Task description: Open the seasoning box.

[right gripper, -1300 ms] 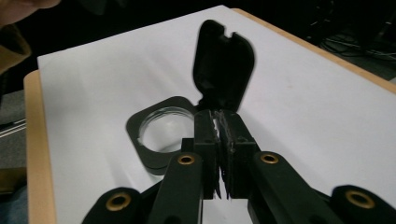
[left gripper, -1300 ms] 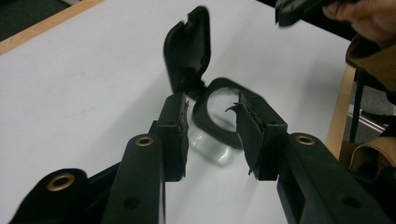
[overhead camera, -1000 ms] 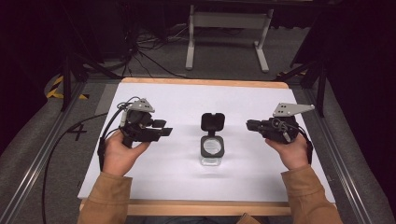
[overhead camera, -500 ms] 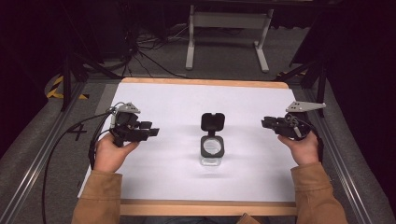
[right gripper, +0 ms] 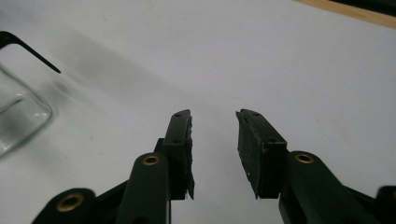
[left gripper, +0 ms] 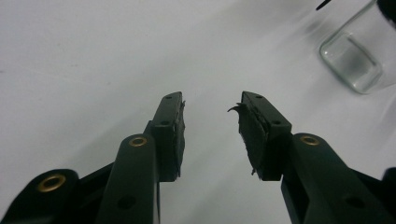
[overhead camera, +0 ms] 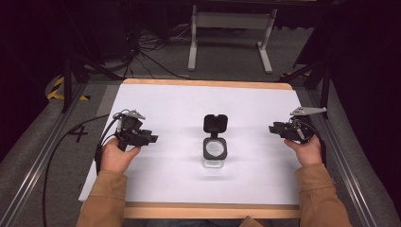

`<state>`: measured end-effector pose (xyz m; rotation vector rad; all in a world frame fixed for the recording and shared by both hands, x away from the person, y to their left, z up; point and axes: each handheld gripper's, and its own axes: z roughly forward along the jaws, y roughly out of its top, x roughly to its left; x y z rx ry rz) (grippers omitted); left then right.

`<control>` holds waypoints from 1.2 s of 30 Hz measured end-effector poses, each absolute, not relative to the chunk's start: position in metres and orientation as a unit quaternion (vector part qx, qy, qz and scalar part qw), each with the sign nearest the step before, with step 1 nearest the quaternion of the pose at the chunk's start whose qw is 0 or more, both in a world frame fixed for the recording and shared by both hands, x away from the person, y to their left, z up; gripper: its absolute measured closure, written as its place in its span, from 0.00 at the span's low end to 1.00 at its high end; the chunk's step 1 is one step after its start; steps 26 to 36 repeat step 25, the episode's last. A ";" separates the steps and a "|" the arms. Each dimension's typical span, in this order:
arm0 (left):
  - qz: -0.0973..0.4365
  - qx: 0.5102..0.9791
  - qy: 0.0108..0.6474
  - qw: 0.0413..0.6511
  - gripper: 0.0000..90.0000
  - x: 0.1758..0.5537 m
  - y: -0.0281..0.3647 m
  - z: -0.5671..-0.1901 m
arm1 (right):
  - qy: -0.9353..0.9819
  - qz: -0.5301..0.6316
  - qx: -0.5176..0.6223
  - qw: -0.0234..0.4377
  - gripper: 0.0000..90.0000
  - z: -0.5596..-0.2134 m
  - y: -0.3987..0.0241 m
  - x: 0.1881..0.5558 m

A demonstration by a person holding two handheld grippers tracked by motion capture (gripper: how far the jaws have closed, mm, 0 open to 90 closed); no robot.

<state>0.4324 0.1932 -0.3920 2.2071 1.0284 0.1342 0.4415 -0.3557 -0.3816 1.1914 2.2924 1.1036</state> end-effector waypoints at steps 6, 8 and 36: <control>0.036 0.858 0.380 0.344 0.66 0.435 0.188 -0.404 | 0.807 0.374 0.431 0.156 0.71 -0.392 -0.358 0.446; 0.032 0.863 0.374 0.337 0.65 0.435 0.184 -0.408 | 0.810 0.365 0.433 0.152 0.71 -0.397 -0.355 0.448; 0.028 0.886 0.347 0.305 0.62 0.437 0.167 -0.420 | 0.848 0.335 0.375 0.166 0.66 -0.421 -0.318 0.450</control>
